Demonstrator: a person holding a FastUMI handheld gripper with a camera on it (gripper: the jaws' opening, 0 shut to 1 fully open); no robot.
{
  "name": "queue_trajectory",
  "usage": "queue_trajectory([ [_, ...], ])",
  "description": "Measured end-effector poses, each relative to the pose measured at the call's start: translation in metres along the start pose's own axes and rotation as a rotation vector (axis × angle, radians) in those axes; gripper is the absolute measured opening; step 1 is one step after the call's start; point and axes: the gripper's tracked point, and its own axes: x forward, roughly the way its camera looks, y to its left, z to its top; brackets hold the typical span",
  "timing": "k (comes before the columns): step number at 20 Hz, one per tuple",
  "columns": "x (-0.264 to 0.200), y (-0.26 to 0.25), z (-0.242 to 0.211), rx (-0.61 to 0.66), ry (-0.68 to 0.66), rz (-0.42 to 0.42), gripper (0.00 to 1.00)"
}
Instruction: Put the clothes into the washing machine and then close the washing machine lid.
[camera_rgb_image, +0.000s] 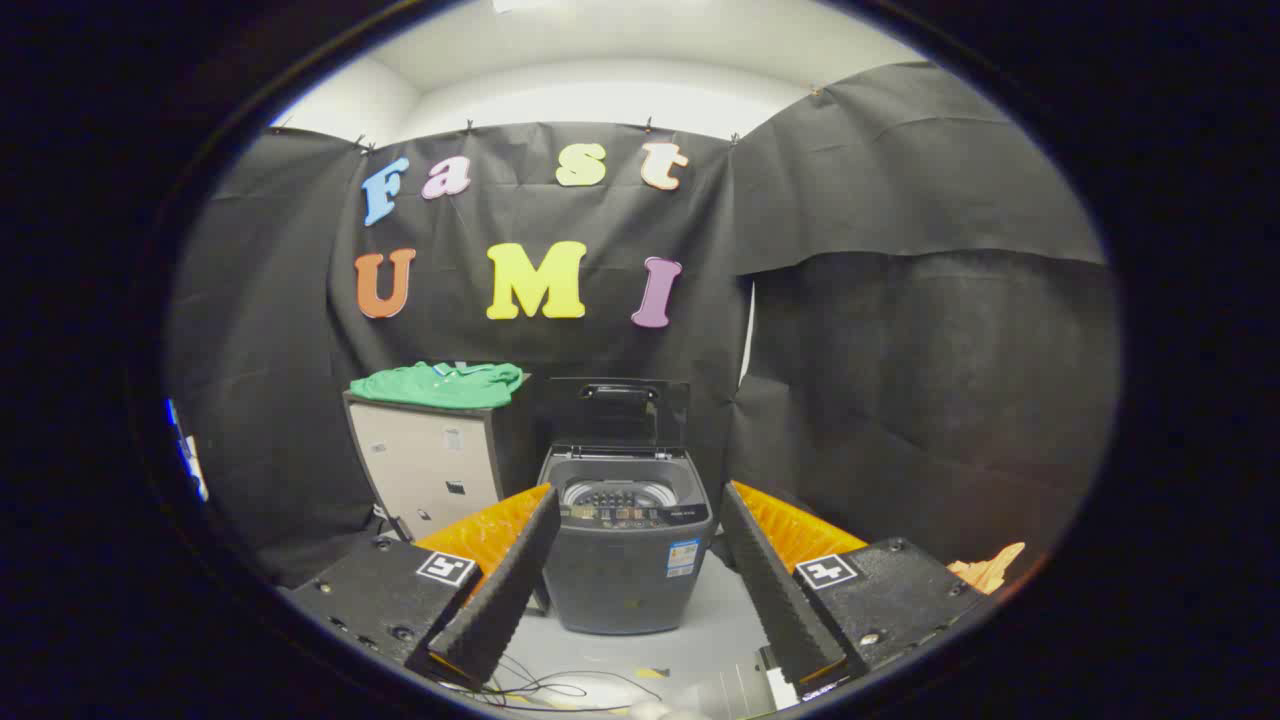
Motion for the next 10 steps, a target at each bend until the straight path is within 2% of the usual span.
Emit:
queue_trajectory([
  [10,0.0008,-0.0001,-0.0004,0.011,0.005,-0.018,1.0],
])
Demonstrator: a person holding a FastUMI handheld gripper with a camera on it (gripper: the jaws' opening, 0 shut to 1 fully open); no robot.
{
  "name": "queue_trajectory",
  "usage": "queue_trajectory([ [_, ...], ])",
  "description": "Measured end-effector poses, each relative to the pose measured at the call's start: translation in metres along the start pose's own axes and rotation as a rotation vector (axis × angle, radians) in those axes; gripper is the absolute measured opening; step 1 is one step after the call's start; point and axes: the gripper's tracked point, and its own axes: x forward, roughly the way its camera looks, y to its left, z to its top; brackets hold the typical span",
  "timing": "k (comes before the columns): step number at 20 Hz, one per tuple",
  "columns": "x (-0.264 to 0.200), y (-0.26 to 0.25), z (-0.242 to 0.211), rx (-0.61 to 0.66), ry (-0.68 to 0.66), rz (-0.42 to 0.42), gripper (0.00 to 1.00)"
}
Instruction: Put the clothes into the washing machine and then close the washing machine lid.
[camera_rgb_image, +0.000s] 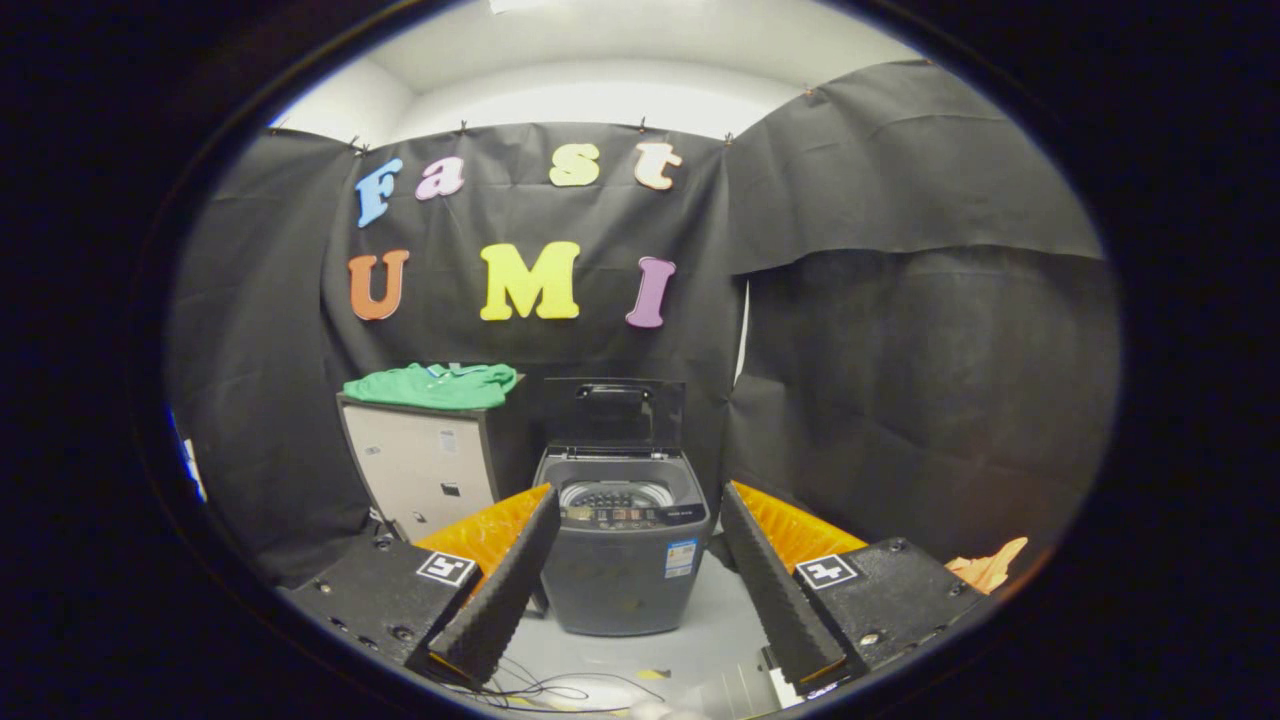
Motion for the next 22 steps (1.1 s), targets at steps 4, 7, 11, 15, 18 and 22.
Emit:
queue_trajectory([
  [4,-0.001,-0.001,0.006,0.014,-0.012,-0.009,1.0],
  [7,0.012,0.002,0.022,0.018,-0.02,-0.013,1.0],
  [11,0.051,0.013,0.047,0.03,-0.029,-0.015,1.0],
  [15,0.09,0.028,0.082,0.039,-0.042,-0.02,1.0],
  [18,0.135,0.043,0.109,0.046,-0.044,-0.022,1.0],
  [22,0.198,0.083,0.155,0.055,-0.075,0.03,1.0],
])
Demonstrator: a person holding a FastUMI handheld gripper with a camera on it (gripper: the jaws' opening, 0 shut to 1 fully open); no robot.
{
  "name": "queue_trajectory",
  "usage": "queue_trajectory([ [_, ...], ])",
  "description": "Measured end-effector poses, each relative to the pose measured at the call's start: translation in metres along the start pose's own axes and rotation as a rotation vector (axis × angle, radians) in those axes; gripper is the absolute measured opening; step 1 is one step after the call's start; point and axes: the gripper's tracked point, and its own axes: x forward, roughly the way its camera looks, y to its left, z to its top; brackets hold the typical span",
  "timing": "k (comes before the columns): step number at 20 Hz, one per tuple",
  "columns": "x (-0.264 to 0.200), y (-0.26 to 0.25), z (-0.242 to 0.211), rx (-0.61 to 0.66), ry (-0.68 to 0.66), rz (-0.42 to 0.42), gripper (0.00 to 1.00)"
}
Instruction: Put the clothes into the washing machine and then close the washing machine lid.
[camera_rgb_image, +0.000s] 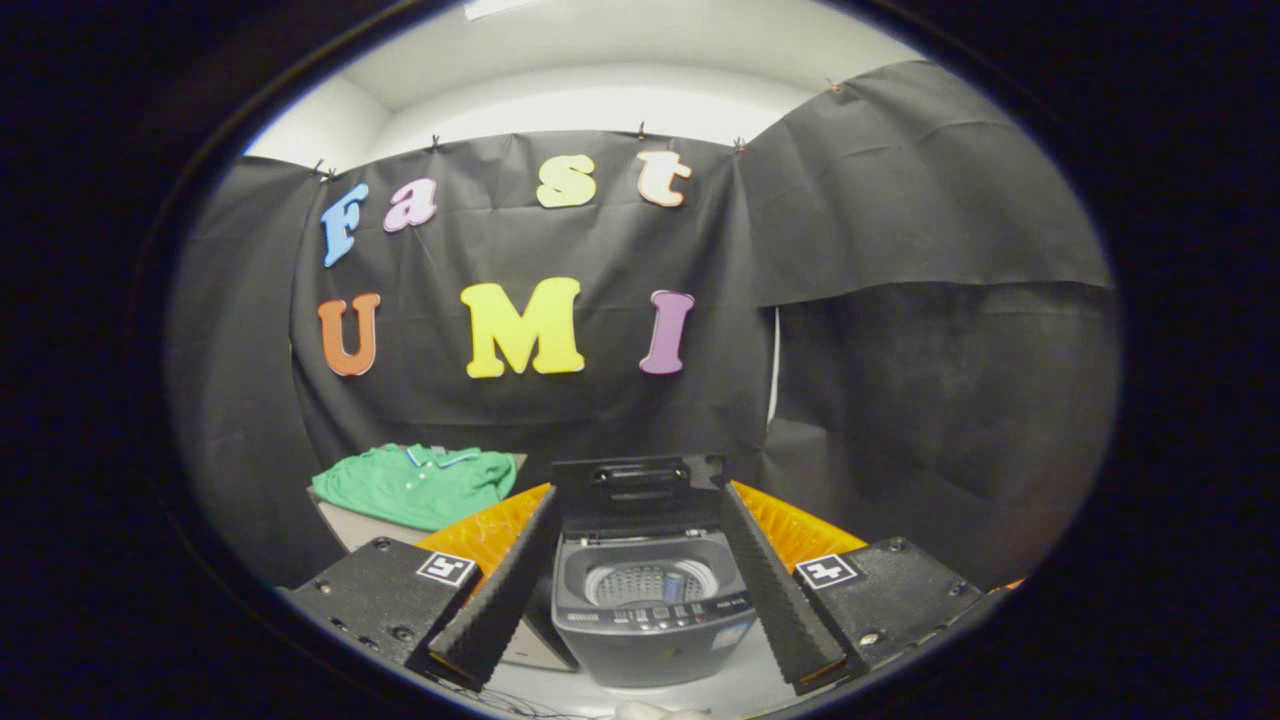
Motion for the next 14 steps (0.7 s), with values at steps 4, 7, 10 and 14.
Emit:
queue_trajectory([
  [4,0.071,0.056,0.03,0.002,-0.002,0.071,1.0],
  [7,0.122,0.112,0.044,0.014,0.008,0.14,1.0],
  [10,0.163,0.166,0.043,0.007,0.045,0.2,1.0],
  [14,0.206,0.236,0.026,0.004,0.115,0.263,1.0],
])
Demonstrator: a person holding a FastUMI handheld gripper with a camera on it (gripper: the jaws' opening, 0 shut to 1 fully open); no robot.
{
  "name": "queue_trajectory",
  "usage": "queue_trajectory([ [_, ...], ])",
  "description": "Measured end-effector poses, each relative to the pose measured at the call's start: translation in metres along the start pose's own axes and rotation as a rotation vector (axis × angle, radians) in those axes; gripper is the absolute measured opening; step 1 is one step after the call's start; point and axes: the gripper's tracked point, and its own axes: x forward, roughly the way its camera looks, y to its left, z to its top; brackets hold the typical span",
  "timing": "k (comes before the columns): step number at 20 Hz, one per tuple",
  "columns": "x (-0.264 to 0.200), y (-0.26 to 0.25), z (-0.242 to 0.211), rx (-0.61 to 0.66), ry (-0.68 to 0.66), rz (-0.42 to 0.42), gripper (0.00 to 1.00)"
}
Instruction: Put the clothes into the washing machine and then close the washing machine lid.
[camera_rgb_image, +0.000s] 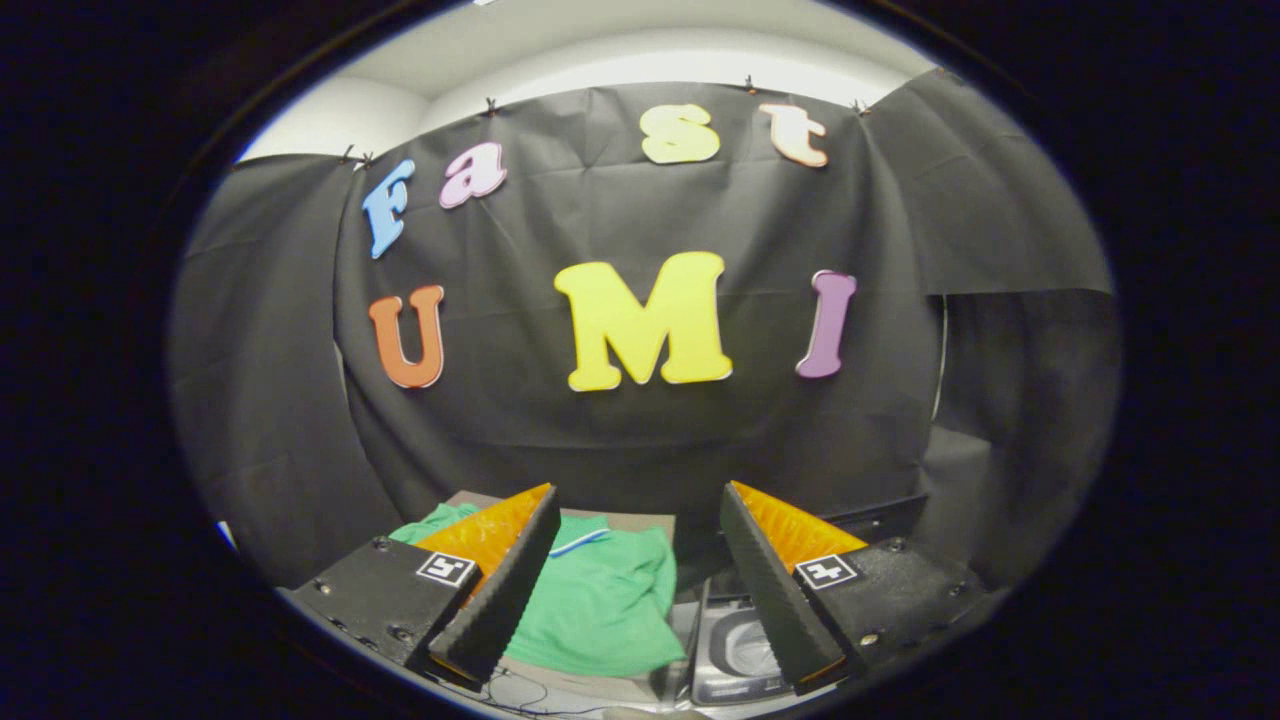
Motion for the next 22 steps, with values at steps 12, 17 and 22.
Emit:
queue_trajectory([
  [12,0.11,0.109,-0.122,0.005,0.316,0.049,1.0],
  [17,0.13,0.117,-0.166,0.016,0.431,0.002,1.0],
  [22,0.137,0.113,-0.183,-0.021,0.466,-0.051,1.0],
])
